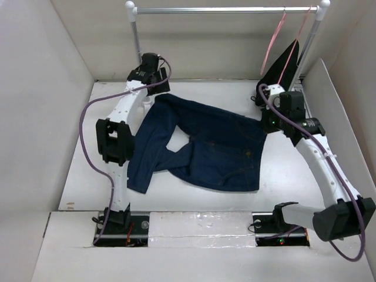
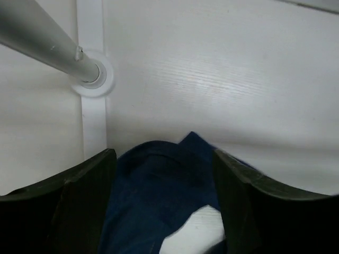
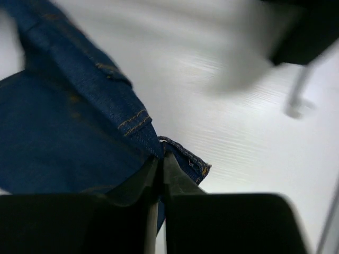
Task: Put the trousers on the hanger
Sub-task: Flatten out the trousers at the center of the board.
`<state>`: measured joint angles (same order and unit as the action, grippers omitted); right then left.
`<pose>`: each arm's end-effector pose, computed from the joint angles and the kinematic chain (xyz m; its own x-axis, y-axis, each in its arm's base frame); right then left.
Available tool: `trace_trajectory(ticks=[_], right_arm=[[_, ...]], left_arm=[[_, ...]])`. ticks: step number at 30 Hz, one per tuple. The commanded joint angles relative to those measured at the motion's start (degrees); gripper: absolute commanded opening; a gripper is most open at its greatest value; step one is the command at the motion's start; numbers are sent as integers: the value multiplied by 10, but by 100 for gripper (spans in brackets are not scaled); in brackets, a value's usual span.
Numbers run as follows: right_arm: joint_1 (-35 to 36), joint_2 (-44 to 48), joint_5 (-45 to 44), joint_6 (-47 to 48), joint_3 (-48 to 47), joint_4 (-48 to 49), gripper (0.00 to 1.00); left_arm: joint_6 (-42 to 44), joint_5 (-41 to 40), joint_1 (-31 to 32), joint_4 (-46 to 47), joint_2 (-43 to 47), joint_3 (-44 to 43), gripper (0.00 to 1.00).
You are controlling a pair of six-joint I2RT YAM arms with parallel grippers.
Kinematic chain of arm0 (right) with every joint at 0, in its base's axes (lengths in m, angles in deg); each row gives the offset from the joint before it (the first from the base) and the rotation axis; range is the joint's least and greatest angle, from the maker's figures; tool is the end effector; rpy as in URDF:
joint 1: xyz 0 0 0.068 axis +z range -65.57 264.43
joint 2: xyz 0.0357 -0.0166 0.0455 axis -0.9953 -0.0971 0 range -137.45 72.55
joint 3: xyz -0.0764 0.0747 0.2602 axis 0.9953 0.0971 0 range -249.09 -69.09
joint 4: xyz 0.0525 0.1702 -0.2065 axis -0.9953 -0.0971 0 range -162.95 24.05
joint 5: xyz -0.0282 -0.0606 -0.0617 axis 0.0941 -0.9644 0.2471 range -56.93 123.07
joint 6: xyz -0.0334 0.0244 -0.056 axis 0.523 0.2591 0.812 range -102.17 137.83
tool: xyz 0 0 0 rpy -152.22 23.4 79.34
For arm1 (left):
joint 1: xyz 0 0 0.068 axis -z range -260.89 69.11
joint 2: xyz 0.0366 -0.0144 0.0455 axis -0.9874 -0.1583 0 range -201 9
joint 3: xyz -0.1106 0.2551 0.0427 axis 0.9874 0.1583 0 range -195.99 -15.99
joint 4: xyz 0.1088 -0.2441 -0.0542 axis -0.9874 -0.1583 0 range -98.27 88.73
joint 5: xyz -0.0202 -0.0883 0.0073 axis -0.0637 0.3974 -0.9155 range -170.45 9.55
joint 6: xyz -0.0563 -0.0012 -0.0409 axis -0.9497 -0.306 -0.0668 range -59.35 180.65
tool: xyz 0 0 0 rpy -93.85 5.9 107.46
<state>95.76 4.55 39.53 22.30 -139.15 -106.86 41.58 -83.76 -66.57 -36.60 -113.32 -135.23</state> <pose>0.2674 0.0601 0.3539 -0.5913 -0.1975 -0.7819 -0.3282 0.9446 0.0096 0.5122 -0.1275 0.3090 -0.6355 -0.1744 -0.7521 -0.0047 0.9750 -0.2221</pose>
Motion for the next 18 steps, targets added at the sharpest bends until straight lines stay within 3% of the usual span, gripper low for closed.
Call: trace_trajectory(ticks=[1, 2, 4, 5, 6, 8, 9, 10, 11, 12, 16, 18], right_arm=[[-48, 15, -89, -30, -11, 115, 14], [-54, 1, -77, -30, -20, 112, 47], [-54, -8, -70, -16, -30, 96, 74], [-45, -5, -69, -9, -28, 83, 85], [-21, 2, -39, 2, -12, 79, 86], [14, 27, -23, 5, 28, 83, 82], [50, 62, -11, -1, 78, 86, 71], [68, 80, -6, -9, 105, 91, 55], [85, 99, -3, -17, 130, 95, 15], [103, 140, -2, -37, 155, 101, 1], [175, 203, -10, -76, 264, 111, 0], [196, 205, -14, -87, 275, 61, 30]], left_arm=[[28, -73, 29, -26, 75, -79, 69], [15, -73, 29, -27, 108, -21, 69], [-10, -65, 29, 13, 169, 88, 65], [-21, -64, 29, 38, 255, 225, 62], [-35, -57, 29, 62, 300, 294, 57], [-76, -43, 29, 105, 425, 458, 47], [-86, -17, 29, 108, 456, 498, 37], [-97, -7, 29, 94, 506, 531, 34], [-126, -4, 35, 81, 526, 586, 31], [-137, 2, 42, 75, 542, 612, 31], [-211, 9, 86, 44, 601, 710, 38], [-234, 2, 108, 34, 607, 735, 47]])
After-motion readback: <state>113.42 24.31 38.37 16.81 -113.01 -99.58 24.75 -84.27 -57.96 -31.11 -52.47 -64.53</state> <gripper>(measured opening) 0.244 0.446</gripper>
